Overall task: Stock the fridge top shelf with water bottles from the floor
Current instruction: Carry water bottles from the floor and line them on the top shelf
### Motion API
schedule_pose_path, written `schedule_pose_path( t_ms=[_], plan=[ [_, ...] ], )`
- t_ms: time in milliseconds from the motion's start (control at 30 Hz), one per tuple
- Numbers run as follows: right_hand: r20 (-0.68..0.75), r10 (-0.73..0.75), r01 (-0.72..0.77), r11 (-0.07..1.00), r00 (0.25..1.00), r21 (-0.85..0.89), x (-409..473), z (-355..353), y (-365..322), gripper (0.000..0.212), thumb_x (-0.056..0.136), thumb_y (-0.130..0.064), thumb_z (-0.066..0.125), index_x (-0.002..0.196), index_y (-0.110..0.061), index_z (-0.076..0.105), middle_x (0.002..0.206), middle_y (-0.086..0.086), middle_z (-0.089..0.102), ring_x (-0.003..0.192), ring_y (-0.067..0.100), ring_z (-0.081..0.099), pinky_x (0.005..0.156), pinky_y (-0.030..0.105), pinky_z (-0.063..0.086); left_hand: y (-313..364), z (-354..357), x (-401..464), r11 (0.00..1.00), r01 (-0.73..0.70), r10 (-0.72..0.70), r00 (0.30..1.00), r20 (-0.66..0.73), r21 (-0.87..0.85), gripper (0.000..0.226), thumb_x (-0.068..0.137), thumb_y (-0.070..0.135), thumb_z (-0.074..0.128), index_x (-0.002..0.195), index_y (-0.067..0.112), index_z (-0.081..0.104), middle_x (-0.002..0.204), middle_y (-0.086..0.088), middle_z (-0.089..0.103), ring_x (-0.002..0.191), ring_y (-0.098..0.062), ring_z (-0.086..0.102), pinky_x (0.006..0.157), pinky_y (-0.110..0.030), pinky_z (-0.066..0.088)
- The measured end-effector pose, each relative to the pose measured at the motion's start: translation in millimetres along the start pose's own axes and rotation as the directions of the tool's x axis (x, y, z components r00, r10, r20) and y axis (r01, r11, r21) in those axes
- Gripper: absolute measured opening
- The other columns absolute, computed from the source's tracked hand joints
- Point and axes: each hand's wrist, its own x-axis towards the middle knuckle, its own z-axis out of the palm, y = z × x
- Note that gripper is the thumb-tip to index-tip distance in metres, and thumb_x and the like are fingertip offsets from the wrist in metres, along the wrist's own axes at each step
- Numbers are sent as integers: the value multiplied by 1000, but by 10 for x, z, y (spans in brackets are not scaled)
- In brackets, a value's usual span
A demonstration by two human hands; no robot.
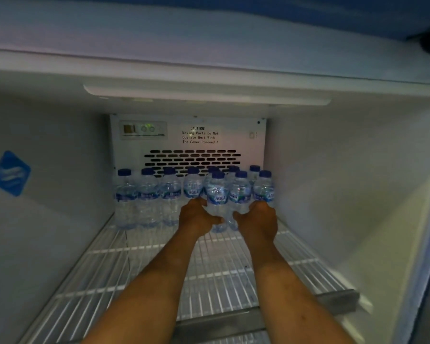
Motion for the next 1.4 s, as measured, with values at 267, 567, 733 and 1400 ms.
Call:
schedule_pose_path(
  t_ms=[267, 567, 733, 1400],
  plan=[
    [62, -4, 15, 982, 998, -186, -58, -171, -90, 28, 82, -40, 74, 82, -15, 63, 93, 4, 71, 77, 19, 65, 61, 24, 43, 93, -223, -105, 980, 28, -34, 999, 23, 198, 73, 84, 54, 68, 141, 15, 48, 146, -3, 47, 128, -23, 51, 103, -31, 44],
    [117, -292, 314, 902, 949, -298, -788, -506, -321, 45, 96, -44, 55, 133, -17, 58, 131, 6, 61, 118, 26, 57, 93, 38, 51, -26, -775, -920, 802, -165, 279, 953, -116, 573, 61, 93, 55, 50, 146, 29, 38, 145, -5, 49, 131, -30, 45, 107, -46, 39],
    [-37, -475, 446, 848, 879, -285, -1492, -486, -189, 52, 94, -46, 55, 136, -16, 59, 137, 11, 59, 127, 32, 52, 104, 49, 44, -307, -1015, -1588, 735, -185, 378, 911, -168, 653, 61, 93, 56, 44, 147, 29, 37, 144, -8, 48, 134, -32, 39, 110, -48, 34],
    [265, -599, 609, 791, 756, 50, -5244, -678, 484, 42, 95, -41, 51, 129, -19, 63, 132, 1, 62, 128, 24, 52, 108, 50, 38, -1981, -1589, -5695, 759, 172, 42, 950, -310, 628, 58, 93, 58, 41, 145, 33, 39, 149, 1, 43, 144, -25, 28, 118, -48, 25]
  ],
)
